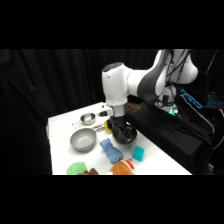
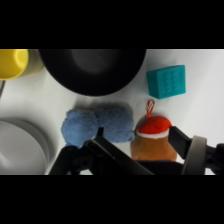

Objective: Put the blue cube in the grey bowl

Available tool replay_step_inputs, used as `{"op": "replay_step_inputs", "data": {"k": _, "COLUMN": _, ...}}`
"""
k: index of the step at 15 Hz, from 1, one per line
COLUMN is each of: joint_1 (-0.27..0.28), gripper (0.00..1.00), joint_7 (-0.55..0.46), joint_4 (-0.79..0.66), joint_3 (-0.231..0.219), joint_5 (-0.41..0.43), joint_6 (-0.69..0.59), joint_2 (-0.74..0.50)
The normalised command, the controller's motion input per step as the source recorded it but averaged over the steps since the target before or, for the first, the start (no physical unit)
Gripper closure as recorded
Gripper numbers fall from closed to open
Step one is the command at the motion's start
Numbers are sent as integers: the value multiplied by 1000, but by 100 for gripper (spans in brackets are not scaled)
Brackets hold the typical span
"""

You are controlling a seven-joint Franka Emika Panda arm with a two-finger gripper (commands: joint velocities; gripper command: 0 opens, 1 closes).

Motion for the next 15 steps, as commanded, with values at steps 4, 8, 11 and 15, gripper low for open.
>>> {"op": "replay_step_inputs", "data": {"k": 4, "joint_1": 61, "gripper": 0, "joint_7": -40, "joint_4": -175, "joint_3": 87, "joint_5": 132, "joint_6": 193, "joint_2": -86}}
{"op": "replay_step_inputs", "data": {"k": 8, "joint_1": 63, "gripper": 0, "joint_7": -18, "joint_4": -238, "joint_3": 77, "joint_5": 136, "joint_6": 208, "joint_2": -143}}
{"op": "replay_step_inputs", "data": {"k": 11, "joint_1": 58, "gripper": 0, "joint_7": -5, "joint_4": -261, "joint_3": 73, "joint_5": 163, "joint_6": 207, "joint_2": -172}}
{"op": "replay_step_inputs", "data": {"k": 15, "joint_1": 69, "gripper": 0, "joint_7": 59, "joint_4": -235, "joint_3": 41, "joint_5": 103, "joint_6": 279, "joint_2": -127}}
